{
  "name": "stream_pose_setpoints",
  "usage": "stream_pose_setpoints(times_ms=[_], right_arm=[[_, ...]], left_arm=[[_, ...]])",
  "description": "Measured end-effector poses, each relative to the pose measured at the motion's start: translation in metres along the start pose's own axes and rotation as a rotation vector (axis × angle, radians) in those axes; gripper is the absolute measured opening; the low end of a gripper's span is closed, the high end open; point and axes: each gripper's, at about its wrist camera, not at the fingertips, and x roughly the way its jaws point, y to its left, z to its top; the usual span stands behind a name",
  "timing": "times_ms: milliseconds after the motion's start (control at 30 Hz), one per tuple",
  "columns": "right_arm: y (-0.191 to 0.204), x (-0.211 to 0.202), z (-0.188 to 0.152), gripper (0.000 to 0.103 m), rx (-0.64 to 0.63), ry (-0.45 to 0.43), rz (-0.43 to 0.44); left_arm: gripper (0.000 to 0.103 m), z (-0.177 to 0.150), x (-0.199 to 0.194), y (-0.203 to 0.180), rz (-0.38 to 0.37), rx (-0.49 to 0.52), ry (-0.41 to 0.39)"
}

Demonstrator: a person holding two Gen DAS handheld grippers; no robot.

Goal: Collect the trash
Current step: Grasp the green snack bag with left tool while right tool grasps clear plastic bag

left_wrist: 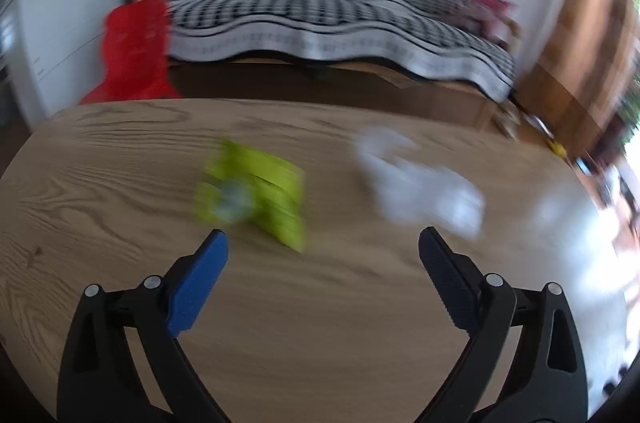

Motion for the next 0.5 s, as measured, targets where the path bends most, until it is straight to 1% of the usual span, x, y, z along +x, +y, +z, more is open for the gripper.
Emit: stream_pose_setpoints(times_ms=[100,267,300,333,433,500], right_arm=[[0.034,0.011,0.011,0.078,-0.040,0.009,0.028],[0.107,0.020,0.039,0.079,-0.115,-0.009,0.103],[0.124,0.022,0.045,0.081,-0.125,-0.017,0.125],[0.143,0.025,0.054,0.082,-0.137,-0.021,0.156],[0.195,0.040,0.081,0.082,-0.158,-0.027,0.220],[0.231,0.053,0.105,0.083,-0.166,-0.049,0.249]], left_arm=[[0.093,0.015,0.024,0.023,0.008,-0.019,0.015],[0.092,0.024,0.063,0.032,0.006,-0.017,0.083],[0.088,0.028,0.070,0.033,-0.003,-0.014,0.081],[0.056,0.029,0.073,0.034,-0.018,-0.006,0.075],[0.048,0.022,0.070,0.044,-0.051,0.005,0.078],[0.047,0.017,0.060,0.049,-0.035,0.038,0.074]])
